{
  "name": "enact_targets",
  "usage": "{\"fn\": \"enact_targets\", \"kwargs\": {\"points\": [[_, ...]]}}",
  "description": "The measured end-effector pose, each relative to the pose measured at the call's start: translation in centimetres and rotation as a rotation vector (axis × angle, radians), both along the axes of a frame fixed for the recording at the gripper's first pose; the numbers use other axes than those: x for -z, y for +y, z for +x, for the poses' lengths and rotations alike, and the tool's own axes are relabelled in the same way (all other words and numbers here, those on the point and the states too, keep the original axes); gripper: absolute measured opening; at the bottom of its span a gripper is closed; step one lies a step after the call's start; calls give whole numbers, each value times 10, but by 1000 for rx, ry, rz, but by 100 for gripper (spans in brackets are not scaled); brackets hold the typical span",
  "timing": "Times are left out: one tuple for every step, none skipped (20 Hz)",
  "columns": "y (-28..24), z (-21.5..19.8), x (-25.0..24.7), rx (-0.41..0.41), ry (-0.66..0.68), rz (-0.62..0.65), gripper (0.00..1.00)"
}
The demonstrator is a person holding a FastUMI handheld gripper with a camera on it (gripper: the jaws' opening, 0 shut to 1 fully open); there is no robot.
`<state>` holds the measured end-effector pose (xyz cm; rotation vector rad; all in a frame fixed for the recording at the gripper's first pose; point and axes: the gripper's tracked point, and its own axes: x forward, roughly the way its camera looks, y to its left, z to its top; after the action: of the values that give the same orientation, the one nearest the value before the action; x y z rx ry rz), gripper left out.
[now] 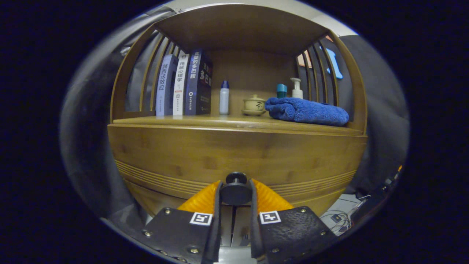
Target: Pull open the drawer, take out the items inside it, and place them on the countertop above the cabinet.
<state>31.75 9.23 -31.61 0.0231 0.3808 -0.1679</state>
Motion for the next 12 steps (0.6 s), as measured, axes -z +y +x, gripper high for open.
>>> {"fn": "enact_targets", "kwargs": {"points": [[-2, 1, 2, 10, 8, -1, 27], [-3, -3, 1, 15, 13, 7, 27], [-2, -9, 0, 16, 13, 15, 27], [-1, -17, -1, 12, 17, 14, 27], [0, -25, -2, 9, 22, 10, 27], [2, -34, -5, 5, 28, 8, 27], [2, -44, -7, 3, 34, 10, 27], [3, -53, -9, 1, 41, 13, 27], [5, -62, -10, -2, 48, 11, 27], [6, -72, -12, -4, 57, 10, 27], [6, -75, -13, -7, 66, 11, 27], [8, -85, -14, -7, 77, 19, 27]]}}
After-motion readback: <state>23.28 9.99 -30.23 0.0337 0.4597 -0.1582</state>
